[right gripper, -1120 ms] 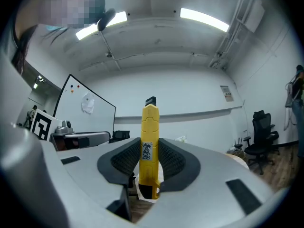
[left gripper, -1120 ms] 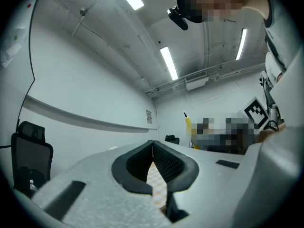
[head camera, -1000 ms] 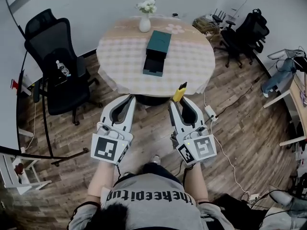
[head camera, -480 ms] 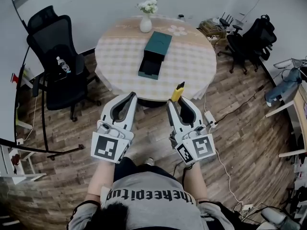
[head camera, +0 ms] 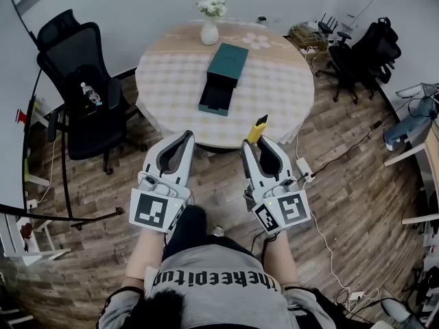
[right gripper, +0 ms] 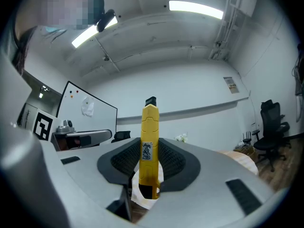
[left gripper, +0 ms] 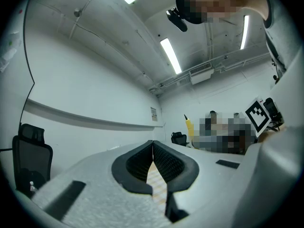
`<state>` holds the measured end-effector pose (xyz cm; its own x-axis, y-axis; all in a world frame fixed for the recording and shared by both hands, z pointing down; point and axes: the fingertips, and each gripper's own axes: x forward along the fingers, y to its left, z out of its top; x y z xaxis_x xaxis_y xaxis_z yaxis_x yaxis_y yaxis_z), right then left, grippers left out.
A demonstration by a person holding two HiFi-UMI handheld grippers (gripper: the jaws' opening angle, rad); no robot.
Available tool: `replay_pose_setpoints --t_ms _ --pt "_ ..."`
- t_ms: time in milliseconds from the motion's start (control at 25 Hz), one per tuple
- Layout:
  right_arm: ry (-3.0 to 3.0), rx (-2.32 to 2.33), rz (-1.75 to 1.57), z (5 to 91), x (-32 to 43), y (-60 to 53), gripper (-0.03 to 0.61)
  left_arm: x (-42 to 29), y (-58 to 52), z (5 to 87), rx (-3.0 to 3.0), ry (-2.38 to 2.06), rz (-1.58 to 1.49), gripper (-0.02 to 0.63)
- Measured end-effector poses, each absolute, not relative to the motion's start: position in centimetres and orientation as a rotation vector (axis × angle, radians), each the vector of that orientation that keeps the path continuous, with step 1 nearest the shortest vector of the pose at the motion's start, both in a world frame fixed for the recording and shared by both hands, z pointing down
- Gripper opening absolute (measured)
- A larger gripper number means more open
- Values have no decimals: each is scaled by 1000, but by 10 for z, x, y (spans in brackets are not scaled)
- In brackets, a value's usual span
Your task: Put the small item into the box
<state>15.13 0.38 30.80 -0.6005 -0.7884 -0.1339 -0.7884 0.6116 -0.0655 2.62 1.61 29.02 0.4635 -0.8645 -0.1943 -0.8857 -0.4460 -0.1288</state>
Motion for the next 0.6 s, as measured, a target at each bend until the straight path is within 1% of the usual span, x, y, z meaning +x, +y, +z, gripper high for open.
replay_pose_setpoints --t_ms 600 --pt "2612 -1445 -17 305 121 -81 118 -6 -80 284 -2567 1401 168 17"
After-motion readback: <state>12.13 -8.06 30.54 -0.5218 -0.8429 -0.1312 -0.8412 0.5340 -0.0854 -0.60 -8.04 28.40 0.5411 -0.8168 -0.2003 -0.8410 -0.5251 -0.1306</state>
